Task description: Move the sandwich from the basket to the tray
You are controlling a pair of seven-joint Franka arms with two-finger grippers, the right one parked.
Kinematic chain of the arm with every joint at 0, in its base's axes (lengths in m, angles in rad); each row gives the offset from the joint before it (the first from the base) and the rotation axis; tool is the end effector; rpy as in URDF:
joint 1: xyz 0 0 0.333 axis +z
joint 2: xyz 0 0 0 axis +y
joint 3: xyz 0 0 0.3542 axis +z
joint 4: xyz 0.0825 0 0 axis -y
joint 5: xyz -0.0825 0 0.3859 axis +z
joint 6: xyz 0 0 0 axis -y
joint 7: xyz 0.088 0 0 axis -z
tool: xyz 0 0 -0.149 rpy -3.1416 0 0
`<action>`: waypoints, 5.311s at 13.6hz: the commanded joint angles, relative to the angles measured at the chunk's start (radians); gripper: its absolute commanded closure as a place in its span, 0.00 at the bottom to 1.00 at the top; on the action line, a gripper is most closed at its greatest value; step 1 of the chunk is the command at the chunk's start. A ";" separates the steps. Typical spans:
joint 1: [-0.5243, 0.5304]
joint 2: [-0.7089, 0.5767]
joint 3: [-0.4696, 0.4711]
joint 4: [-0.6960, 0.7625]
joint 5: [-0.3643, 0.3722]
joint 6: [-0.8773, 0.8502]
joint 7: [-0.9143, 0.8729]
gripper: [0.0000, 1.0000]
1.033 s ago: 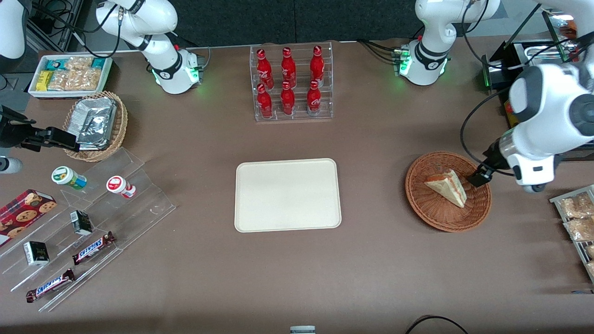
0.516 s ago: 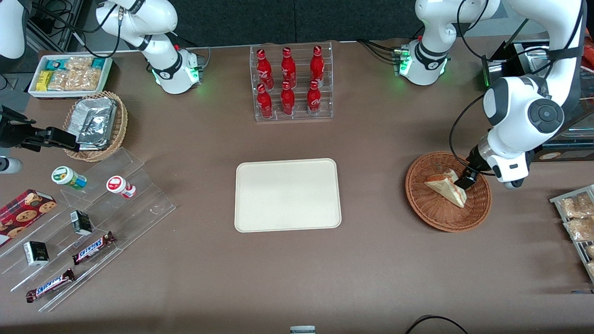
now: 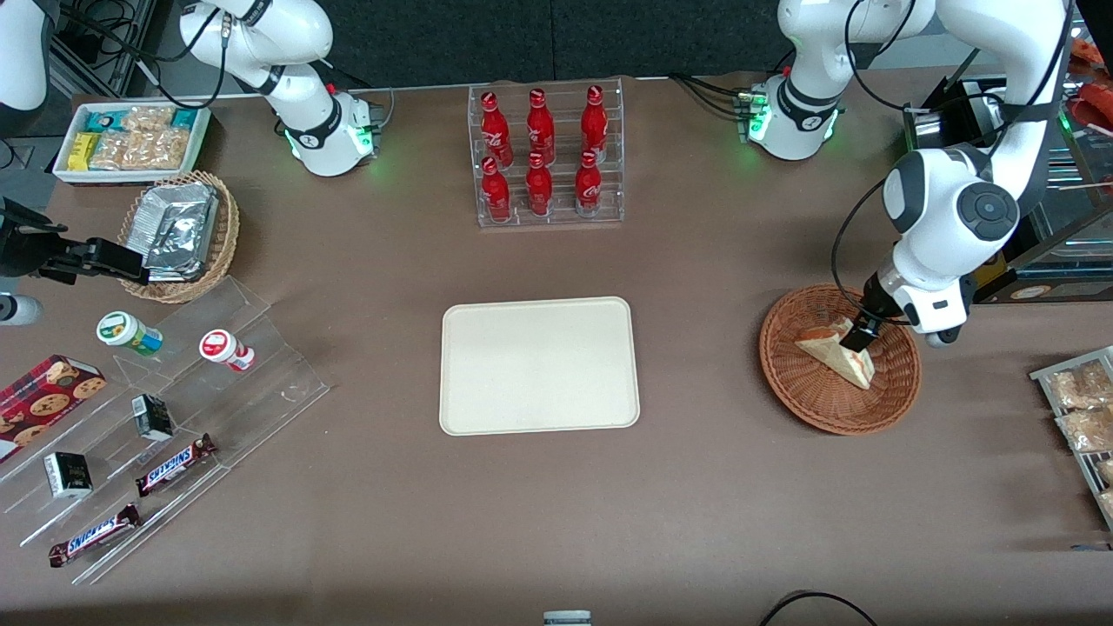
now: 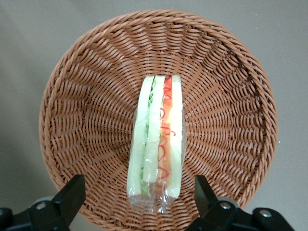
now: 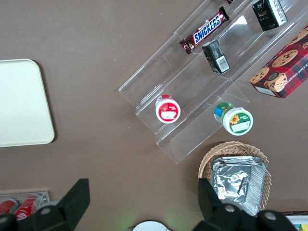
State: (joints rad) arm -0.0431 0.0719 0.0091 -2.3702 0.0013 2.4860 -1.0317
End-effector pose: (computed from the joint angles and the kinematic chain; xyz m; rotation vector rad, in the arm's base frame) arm 0.5135 -0.0174 0.2932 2.7405 1.4912 0.0602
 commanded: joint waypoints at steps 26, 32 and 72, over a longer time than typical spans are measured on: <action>-0.037 0.115 -0.005 0.002 0.011 0.120 -0.016 1.00; -0.079 -0.006 -0.029 0.107 0.099 -0.191 -0.010 1.00; -0.624 0.605 -0.152 0.980 0.187 -0.358 0.038 0.01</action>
State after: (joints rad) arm -0.6747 0.7542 -0.1425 -1.3796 0.1918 2.1703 -0.9835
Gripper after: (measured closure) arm 0.269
